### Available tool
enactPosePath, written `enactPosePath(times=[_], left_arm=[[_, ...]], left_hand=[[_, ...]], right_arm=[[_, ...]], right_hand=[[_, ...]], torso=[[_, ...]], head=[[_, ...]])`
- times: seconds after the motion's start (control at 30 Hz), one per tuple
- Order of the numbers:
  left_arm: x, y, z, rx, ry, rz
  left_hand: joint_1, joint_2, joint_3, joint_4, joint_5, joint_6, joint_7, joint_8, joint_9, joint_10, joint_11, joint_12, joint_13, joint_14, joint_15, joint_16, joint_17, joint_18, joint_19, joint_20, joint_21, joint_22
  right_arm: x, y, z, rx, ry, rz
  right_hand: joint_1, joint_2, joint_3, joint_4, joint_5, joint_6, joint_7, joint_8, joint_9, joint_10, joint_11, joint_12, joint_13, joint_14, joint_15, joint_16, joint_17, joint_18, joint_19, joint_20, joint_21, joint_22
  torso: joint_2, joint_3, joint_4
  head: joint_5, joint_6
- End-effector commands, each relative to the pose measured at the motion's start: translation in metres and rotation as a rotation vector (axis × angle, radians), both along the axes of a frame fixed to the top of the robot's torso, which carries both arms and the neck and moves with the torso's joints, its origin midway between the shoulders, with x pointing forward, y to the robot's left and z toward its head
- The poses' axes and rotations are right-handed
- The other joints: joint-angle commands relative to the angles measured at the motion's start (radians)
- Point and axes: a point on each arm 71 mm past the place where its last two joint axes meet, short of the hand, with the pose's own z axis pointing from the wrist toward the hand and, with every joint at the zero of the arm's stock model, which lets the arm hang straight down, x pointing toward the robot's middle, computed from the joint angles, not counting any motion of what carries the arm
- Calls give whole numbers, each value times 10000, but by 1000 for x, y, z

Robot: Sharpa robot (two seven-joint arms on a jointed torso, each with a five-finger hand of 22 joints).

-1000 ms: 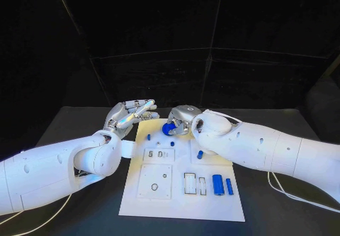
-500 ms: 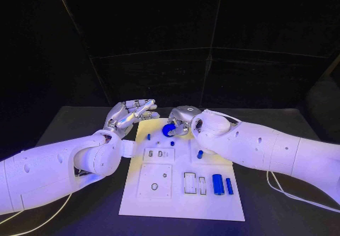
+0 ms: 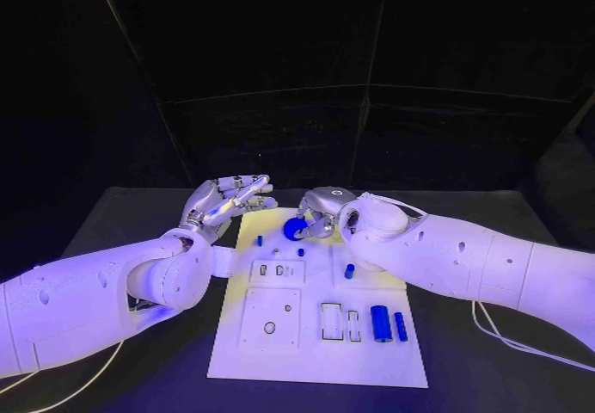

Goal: Assemble the parts on the task board

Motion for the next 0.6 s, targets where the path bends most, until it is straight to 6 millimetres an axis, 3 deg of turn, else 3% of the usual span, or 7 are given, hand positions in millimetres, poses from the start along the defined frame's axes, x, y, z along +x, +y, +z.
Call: enactPosePath(times=[0.03,0.2,0.43,0.6], left_arm=[[0,1,2,-2,-100,-60],[0,2,2,10,-106,-26],[1,1,2,5,-104,-48],[1,1,2,5,-105,-48]], left_hand=[[47,87,-27,-57,59,44,22,-54,-13,16,-13,-46,-10,69,5,-60,12,150,71,-32,-49,-9],[47,87,-27,-57,59,44,22,-54,-13,16,-13,-46,-10,69,5,-60,12,150,71,-32,-49,-9],[63,97,-20,-77,59,43,22,-62,-14,13,-11,-55,-11,72,6,-68,14,149,74,-32,-52,-14],[63,97,-20,-77,59,43,22,-62,-14,13,-11,-55,-11,72,6,-68,14,149,74,-32,-52,-14]], right_arm=[[-3,-10,6,897,-195,56],[-4,-17,4,902,304,116],[-5,-11,1,723,745,262],[-5,-5,-2,550,988,417]], right_hand=[[-47,16,-7,68,69,78,-36,20,18,81,8,81,59,808,60,15,1368,-171,129,56,22,1369],[-198,-47,-253,255,185,-33,3,-31,-7,88,43,115,98,816,81,34,1407,-175,139,69,28,1386],[-295,-24,-442,418,263,-222,35,-48,-23,59,73,105,98,818,109,41,1422,-175,138,89,28,1388],[-309,-8,-483,455,284,-216,39,-44,-21,69,78,125,120,819,115,45,1432,-175,140,95,29,1392]], torso=[[-21,2,-51],[-16,0,-84],[9,30,12],[14,11,-32]], head=[[30,13],[60,46],[7,50],[27,27]])
